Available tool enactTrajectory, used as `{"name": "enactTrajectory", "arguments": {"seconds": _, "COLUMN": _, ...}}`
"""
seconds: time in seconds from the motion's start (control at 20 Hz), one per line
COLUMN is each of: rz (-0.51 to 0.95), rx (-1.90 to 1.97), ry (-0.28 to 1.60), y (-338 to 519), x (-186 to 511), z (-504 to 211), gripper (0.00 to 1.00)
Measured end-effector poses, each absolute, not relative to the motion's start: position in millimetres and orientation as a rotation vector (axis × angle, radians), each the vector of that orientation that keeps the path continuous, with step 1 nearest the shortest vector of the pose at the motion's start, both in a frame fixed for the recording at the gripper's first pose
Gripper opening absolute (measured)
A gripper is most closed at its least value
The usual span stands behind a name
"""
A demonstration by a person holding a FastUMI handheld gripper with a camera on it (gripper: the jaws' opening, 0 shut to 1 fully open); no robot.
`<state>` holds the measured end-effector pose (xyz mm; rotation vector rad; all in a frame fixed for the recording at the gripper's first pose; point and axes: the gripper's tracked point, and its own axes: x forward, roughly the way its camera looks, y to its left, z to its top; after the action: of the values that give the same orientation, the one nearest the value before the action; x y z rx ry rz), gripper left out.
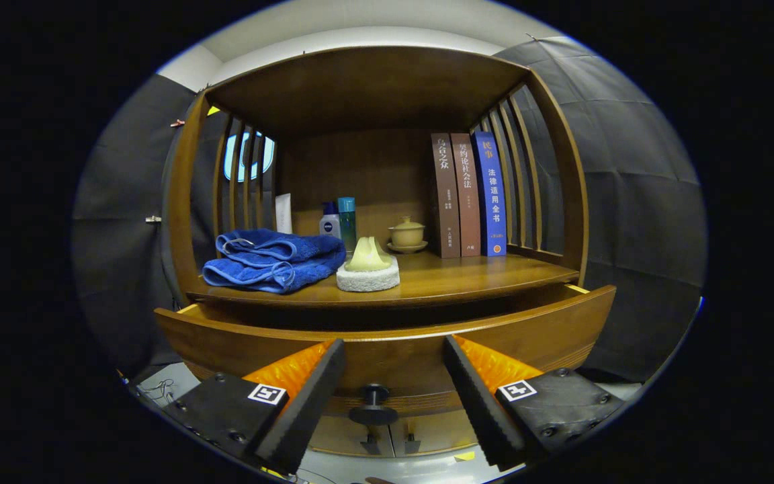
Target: Pull open the drawer, take out the items inside it, and place them on the countertop above the cabinet.
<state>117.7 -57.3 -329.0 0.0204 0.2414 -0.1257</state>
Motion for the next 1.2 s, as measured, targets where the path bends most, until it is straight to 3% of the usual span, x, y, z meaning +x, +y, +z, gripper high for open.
{"name": "enactTrajectory", "arguments": {"seconds": 0.5, "rz": -0.138, "rx": 0.031, "ry": 0.237, "y": -59.1, "x": 157.8, "z": -338.0, "gripper": 0.99}}
{"name": "enactTrajectory", "arguments": {"seconds": 1.2, "rz": -0.102, "rx": 0.018, "ry": 0.271, "y": -49.7, "x": 145.4, "z": -332.9, "gripper": 0.99}}
